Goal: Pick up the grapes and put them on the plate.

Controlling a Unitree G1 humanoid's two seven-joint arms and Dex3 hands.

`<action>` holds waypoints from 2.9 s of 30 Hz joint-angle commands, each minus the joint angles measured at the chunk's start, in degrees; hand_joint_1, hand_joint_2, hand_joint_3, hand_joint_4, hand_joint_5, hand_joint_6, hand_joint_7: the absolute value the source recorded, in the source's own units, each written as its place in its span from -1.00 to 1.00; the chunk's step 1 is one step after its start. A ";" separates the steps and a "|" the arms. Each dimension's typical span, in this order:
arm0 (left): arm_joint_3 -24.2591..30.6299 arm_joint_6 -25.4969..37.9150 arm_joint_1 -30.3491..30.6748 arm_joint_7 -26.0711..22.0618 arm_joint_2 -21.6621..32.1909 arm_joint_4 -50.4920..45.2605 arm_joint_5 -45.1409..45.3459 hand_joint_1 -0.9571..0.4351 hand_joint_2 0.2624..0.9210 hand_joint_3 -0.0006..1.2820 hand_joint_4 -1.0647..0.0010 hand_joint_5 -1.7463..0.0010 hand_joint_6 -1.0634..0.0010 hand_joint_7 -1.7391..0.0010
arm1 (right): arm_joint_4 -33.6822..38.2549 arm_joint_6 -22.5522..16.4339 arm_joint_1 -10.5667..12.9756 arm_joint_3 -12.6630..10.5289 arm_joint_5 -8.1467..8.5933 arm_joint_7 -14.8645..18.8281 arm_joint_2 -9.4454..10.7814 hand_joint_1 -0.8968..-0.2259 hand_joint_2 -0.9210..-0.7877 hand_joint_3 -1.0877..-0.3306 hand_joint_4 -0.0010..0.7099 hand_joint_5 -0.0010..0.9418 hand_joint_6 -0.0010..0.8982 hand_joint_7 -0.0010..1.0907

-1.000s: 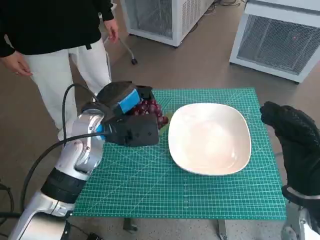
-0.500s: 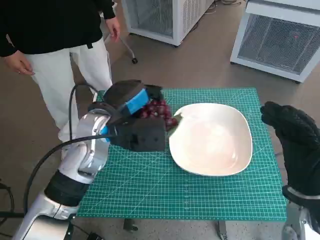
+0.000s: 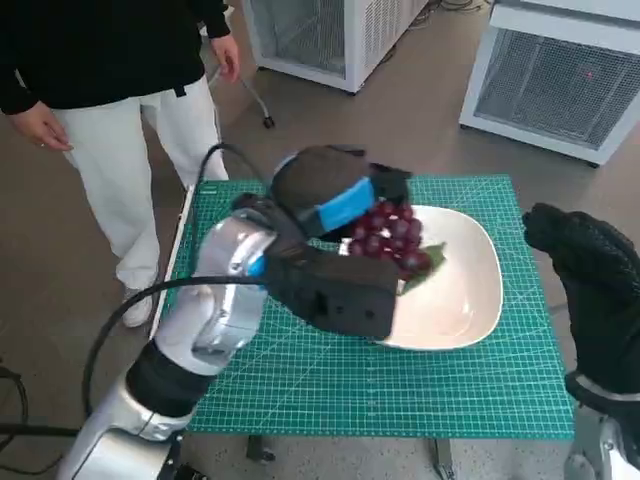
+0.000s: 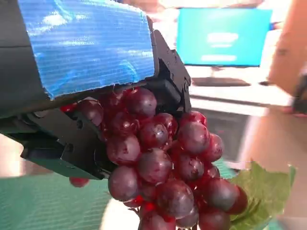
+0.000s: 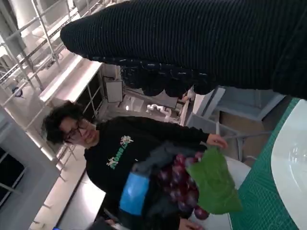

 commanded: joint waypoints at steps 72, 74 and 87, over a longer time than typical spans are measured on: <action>5.06 -12.27 -0.48 13.03 -5.62 14.79 -6.56 -0.11 0.71 -0.95 0.83 1.00 0.44 1.00 | -4.20 3.37 4.06 0.38 -0.27 -3.45 0.73 -0.16 -1.00 0.03 0.01 -0.97 -1.00 0.39; 6.67 -13.41 0.53 13.12 -5.10 14.64 -8.43 -0.14 0.77 -0.94 0.83 1.00 0.45 1.00 | -4.35 3.49 4.13 0.35 -0.33 -3.51 0.72 -0.16 -1.00 0.04 0.02 -0.97 -1.00 0.40; 18.02 -25.04 7.85 12.00 -1.98 16.99 -23.90 -0.35 1.00 -0.81 0.79 0.99 0.44 0.99 | -4.39 3.44 4.25 0.70 -0.27 -3.15 0.85 -0.17 -1.00 0.05 0.02 -0.97 -1.00 0.39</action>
